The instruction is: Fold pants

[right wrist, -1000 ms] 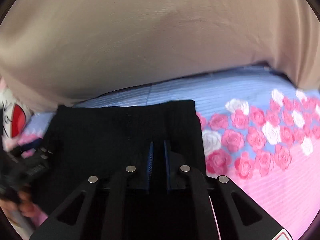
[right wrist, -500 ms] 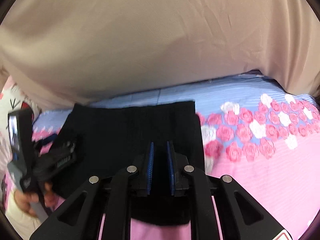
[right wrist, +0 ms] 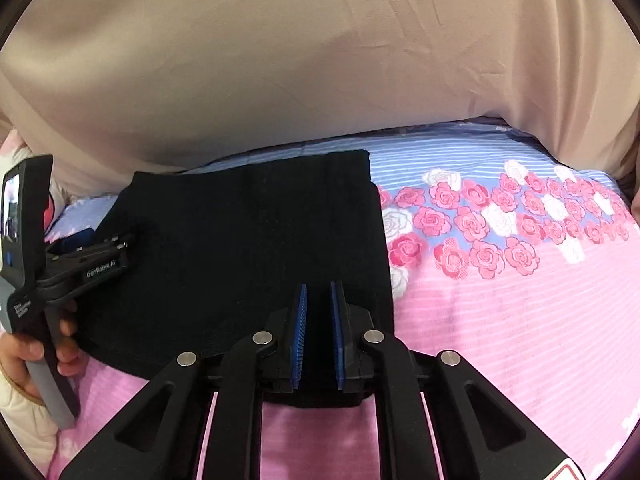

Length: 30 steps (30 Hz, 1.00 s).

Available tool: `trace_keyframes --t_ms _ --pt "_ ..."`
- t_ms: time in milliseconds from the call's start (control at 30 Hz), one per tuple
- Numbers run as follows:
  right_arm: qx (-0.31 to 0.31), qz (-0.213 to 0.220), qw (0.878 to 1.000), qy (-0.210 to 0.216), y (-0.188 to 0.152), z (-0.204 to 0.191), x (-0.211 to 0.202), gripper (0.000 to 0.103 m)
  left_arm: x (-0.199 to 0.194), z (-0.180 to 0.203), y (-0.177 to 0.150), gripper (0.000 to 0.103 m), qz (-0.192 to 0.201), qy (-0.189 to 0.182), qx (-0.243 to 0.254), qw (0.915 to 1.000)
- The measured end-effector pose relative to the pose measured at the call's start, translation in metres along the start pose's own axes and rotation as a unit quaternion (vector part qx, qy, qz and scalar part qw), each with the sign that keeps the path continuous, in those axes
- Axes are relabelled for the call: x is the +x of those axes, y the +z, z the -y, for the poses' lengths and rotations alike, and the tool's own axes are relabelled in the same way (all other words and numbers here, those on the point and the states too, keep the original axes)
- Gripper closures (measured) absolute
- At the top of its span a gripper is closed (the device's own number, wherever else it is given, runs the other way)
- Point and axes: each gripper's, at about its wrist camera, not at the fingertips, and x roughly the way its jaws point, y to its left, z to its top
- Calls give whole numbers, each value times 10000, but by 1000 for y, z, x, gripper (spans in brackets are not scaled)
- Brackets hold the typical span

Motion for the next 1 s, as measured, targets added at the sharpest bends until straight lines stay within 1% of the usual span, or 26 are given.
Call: trace_keyframes --t_ms 67,100,133,167,200,233,267,300,333,400,433,500,533,567,600,633,667,700,733,767,800,833,867,900,967,1000 --pt "122 48 9999 102 5 -3 -14 93 -12 -5 -2 22 16 -82 -59 9999" --pt "161 149 9995 219 5 -4 -25 91 -21 -9 -5 22 40 -182 -112 9998" --pt "178 204 9993 273 5 -4 -32 86 -31 -14 -8 22 81 -281 -142 9995" --pt "181 248 9992 269 3 -4 -41 86 -44 -20 -14 22 123 -406 -165 9990" --pt "172 271 9992 235 -1 -3 -47 78 -54 -25 -21 22 114 -490 -168 9986" --pt "178 231 9994 182 -7 1 -50 55 -62 -32 -31 21 58 -585 -185 9981" --pt "211 179 9995 153 -11 5 -48 45 -65 -35 -38 20 -3 -648 -219 9977" --pt "291 167 9993 150 -15 10 -48 30 -66 -40 -45 20 -110 -730 -280 9969" --pt "457 180 9986 184 -22 17 -47 29 -64 -45 -51 20 -219 -825 -384 9956" --pt "678 22 9973 297 -25 26 -38 29 -56 -54 -60 19 -401 -1024 -693 9915" --pt "792 -124 9956 485 -25 30 -29 29 -49 -56 -62 19 -487 -1084 -782 9898" --pt "915 -314 9931 663 -24 34 -12 29 -39 -56 -63 25 -586 -1288 -874 9861" --pt "986 -446 9913 748 -25 36 -2 37 -35 -55 -64 39 -663 -1477 -924 9825" --pt "1095 -550 9874 1001 -25 38 8 45 -30 -57 -64 49 -785 -1776 -1028 9756" --pt "1159 -566 9853 1116 -24 38 12 60 -32 -59 -61 56 -815 -1844 -1106 9732" --pt "1144 -544 9855 1131 -21 37 9 70 -37 -60 -57 69 -822 -1910 -1066 9723" --pt "989 -443 9881 1093 -15 31 -2 72 -45 -60 -53 74 -757 -1921 -1036 9729" --pt "837 -273 9908 1032 -9 26 -14 74 -57 -62 -49 74 -628 -1944 -1032 9734" --pt "684 -107 9930 953 -5 21 -26 75 -63 -61 -46 74 -594 -1876 -979 9755" --pt "572 -5 9949 836 -3 18 -32 75 -62 -57 -46 73 -677 -1792 -864 9777" --pt "568 -95 9955 754 -6 21 -24 74 -54 -50 -48 71 -821 -1694 -705 9796" --pt "610 -272 9955 674 -10 25 -11 70 -43 -44 -54 65 -953 -1496 -593 9824" --pt "736 -588 9937 603 -21 31 10 68 -38 -41 -58 62 -928 -1399 -556 9842" --pt "1033 -464 9899 852 -28 39 11 66 -41 -39 -61 62 -711 -1318 -487 9875" --pt "1060 -571 9886 901 -24 40 2 65 -50 -38 -62 62 -656 -1244 -393 9893" --pt "1016 -488 9902 822 -21 39 -7 64 -56 -40 -61 62 -663 -1283 -445 9885"
